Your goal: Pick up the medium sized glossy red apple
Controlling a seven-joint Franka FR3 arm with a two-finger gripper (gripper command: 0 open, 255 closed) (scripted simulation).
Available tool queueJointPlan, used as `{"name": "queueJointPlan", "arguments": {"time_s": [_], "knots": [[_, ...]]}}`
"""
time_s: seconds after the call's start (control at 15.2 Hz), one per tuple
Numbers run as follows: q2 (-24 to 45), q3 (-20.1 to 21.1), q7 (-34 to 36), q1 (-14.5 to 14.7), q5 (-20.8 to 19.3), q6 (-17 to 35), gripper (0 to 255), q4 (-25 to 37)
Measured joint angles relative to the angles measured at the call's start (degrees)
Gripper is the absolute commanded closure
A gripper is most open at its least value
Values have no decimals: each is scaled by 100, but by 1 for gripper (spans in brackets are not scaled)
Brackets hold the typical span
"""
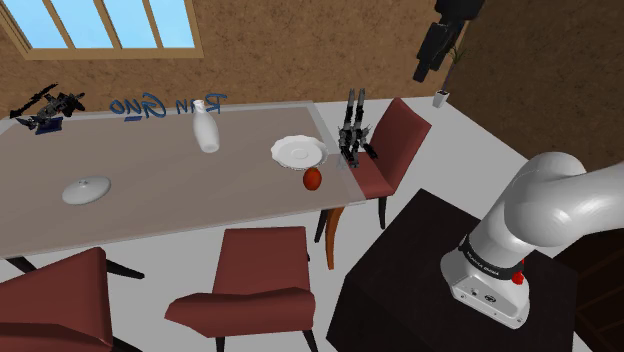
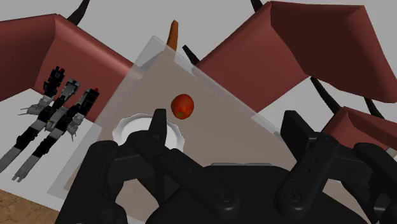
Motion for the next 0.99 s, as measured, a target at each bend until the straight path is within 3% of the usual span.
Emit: {"name": "queueJointPlan", "arguments": {"time_s": [0.2,0.99], "knots": [[110,11,29,-18,-6,206,0,-116],[1790,234,464,-177,-44,2380,0,-773]]}}
